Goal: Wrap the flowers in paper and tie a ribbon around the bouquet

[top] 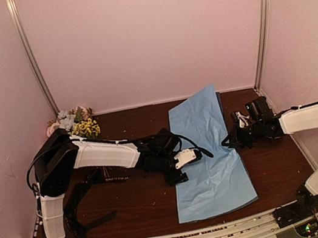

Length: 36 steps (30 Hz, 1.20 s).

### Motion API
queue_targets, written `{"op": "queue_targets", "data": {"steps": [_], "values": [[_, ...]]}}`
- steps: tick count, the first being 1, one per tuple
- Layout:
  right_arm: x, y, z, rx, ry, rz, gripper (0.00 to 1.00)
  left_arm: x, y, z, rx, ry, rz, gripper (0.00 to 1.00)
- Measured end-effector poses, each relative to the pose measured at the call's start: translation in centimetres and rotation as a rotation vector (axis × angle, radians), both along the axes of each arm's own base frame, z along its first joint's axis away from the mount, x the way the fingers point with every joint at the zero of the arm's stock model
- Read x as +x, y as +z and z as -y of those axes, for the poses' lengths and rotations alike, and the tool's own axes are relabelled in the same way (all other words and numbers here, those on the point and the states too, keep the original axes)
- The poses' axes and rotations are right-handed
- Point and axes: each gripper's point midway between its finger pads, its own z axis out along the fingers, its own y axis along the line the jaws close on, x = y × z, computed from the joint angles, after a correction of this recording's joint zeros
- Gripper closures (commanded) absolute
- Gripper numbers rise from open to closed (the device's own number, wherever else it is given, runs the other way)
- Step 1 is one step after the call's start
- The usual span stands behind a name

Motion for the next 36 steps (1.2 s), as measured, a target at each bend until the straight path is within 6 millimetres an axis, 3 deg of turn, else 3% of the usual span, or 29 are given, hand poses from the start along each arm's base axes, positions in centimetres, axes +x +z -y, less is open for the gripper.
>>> {"op": "queue_targets", "data": {"steps": [6,8,10,12,15,16,17,20,24,28,30,36], "values": [[0.0,2.4,0.3,0.006,-0.045,0.041,1.00,-0.8,1.4,-1.4,-0.027,-0.002,0.019,0.28],[0.1,3.5,0.2,0.028,-0.069,0.055,1.00,-1.3,3.8,-1.3,-0.067,-0.024,0.030,0.25],[0.3,4.6,0.3,0.039,-0.096,0.071,1.00,-2.4,7.4,-1.0,-0.130,-0.066,0.055,0.22],[0.5,5.9,0.3,0.050,-0.117,0.096,1.00,-4.6,11.9,-0.2,-0.216,-0.142,0.096,0.22],[0.6,7.7,0.3,0.068,-0.145,0.132,1.00,-8.6,15.8,1.4,-0.300,-0.272,0.150,0.21],[0.7,8.2,0.4,0.076,-0.157,0.143,1.00,-9.6,16.1,1.9,-0.307,-0.304,0.160,0.19],[0.7,8.7,0.5,0.081,-0.169,0.153,1.00,-10.8,15.8,2.4,-0.306,-0.340,0.159,0.06],[0.6,10.0,0.8,0.101,-0.197,0.176,1.00,-12.7,13.7,2.7,-0.264,-0.412,0.146,0.02],[0.5,11.0,0.9,0.111,-0.222,0.198,1.00,-13.4,12.1,1.9,-0.220,-0.445,0.142,0.03],[0.2,11.7,0.6,0.093,-0.230,0.216,1.00,-13.0,12.8,2.1,-0.221,-0.404,0.142,0.05],[0.0,12.4,0.2,0.089,-0.225,0.230,1.00,-12.5,14.5,2.7,-0.245,-0.357,0.139,0.07],[-0.6,14.2,-0.9,0.069,-0.219,0.279,1.00,-10.8,22.4,5.1,-0.406,-0.236,0.145,0.18]]}}
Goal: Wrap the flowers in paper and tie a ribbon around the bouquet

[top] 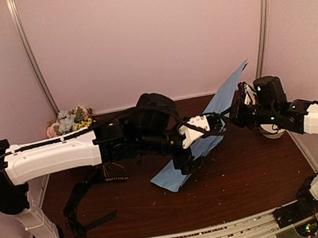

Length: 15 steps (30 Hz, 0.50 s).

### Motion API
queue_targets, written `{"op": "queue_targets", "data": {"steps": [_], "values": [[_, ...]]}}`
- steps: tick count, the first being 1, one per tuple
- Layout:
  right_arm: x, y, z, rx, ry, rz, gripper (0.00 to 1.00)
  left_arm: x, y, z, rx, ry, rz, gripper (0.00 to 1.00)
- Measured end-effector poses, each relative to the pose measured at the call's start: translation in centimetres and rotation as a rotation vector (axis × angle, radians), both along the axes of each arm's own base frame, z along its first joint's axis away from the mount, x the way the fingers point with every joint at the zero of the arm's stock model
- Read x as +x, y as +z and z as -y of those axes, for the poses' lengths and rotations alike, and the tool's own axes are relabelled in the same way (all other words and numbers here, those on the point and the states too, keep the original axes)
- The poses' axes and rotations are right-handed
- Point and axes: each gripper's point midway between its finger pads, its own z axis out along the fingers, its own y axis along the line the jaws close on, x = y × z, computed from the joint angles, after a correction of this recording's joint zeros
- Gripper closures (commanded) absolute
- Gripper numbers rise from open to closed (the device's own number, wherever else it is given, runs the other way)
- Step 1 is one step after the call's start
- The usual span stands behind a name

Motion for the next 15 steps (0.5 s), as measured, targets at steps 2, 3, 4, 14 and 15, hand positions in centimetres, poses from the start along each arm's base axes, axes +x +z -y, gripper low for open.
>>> {"op": "queue_targets", "data": {"steps": [2,3,4,14,15], "values": [[-0.1,0.6,-0.3,-0.007,0.000,0.016,1.00,0.9,1.9,0.3,-0.037,0.041,-0.015,0.24],[-0.2,0.9,-0.5,-0.013,-0.003,0.024,1.00,1.6,2.7,0.5,-0.051,0.065,-0.026,0.26],[-0.2,1.0,-0.6,-0.017,-0.003,0.030,1.00,2.4,3.3,0.7,-0.066,0.090,-0.038,0.27],[-1.0,1.7,-1.9,-0.041,-0.006,0.060,1.00,8.3,-0.9,2.7,-0.002,0.228,-0.144,0.33],[-1.0,1.9,-2.1,-0.041,-0.005,0.065,1.00,8.4,-1.5,2.9,0.007,0.232,-0.155,0.33]]}}
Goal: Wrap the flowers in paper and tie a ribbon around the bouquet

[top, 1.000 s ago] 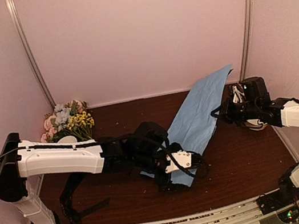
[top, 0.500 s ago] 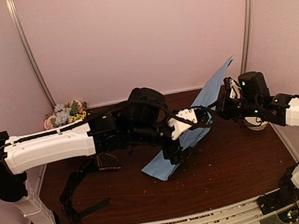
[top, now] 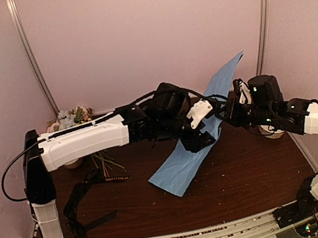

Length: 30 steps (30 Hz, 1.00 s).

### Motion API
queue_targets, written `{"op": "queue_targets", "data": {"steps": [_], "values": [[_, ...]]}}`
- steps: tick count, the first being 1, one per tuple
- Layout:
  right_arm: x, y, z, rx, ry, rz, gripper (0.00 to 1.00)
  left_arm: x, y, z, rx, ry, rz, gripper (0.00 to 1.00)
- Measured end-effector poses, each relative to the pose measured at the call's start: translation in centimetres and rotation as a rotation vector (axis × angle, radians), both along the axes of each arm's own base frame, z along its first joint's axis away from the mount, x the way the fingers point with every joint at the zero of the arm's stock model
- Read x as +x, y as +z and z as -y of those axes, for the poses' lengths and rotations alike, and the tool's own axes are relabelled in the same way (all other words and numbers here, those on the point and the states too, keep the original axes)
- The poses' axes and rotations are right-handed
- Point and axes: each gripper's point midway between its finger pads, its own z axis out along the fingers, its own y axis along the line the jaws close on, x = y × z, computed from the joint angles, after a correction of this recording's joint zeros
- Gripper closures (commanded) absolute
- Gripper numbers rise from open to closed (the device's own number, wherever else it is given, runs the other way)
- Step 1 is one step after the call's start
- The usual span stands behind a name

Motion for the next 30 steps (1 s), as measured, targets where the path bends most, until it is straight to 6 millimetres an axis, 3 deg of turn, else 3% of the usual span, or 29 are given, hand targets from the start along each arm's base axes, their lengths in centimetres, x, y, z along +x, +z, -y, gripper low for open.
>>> {"op": "queue_targets", "data": {"steps": [6,15,30], "values": [[-0.1,1.0,-0.8,-0.001,0.004,0.025,1.00,0.1,-0.8,0.3,-0.006,0.003,-0.067,0.24],[0.2,0.3,-0.9,-0.041,-0.009,0.018,1.00,-0.1,1.3,1.1,-0.082,-0.022,-0.089,0.11],[-0.5,1.2,-2.0,-0.049,0.033,0.049,1.00,2.3,0.6,0.7,-0.040,0.081,-0.032,0.28]]}}
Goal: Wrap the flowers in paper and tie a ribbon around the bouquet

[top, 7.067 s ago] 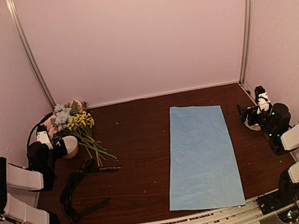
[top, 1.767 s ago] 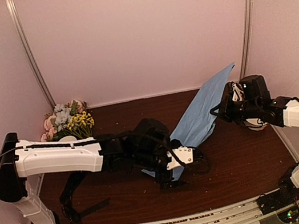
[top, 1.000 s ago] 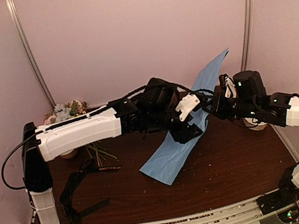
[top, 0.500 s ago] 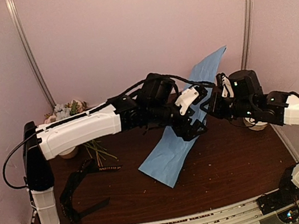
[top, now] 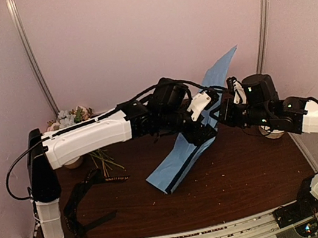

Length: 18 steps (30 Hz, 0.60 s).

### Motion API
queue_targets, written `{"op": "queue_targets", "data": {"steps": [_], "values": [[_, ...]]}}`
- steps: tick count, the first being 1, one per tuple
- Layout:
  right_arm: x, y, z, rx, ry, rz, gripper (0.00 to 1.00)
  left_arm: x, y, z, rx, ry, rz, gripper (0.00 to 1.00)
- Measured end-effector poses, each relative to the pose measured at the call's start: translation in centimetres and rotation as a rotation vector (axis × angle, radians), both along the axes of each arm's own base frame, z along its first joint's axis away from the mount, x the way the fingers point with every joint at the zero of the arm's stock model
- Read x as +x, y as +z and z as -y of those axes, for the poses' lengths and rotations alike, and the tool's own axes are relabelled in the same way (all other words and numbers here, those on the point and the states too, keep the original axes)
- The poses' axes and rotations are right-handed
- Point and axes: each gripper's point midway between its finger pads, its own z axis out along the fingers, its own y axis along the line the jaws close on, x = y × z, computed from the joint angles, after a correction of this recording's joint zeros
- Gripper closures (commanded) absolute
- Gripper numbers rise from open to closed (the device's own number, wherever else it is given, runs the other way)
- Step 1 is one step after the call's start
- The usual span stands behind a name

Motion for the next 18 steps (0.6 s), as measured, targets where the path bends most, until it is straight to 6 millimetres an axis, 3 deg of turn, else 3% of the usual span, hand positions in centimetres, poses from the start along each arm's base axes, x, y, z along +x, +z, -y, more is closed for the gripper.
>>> {"op": "queue_targets", "data": {"steps": [7,12,18], "values": [[-0.2,0.0,-0.2,-0.012,0.013,0.009,1.00,0.7,0.1,-0.2,0.010,0.029,0.030,0.31],[-0.2,0.0,-0.2,-0.018,0.015,0.011,1.00,0.8,0.2,-0.2,0.004,0.030,0.040,0.24],[-0.2,-0.1,-0.2,-0.019,0.017,0.011,1.00,1.7,0.2,-0.6,0.016,0.063,0.074,0.23]]}}
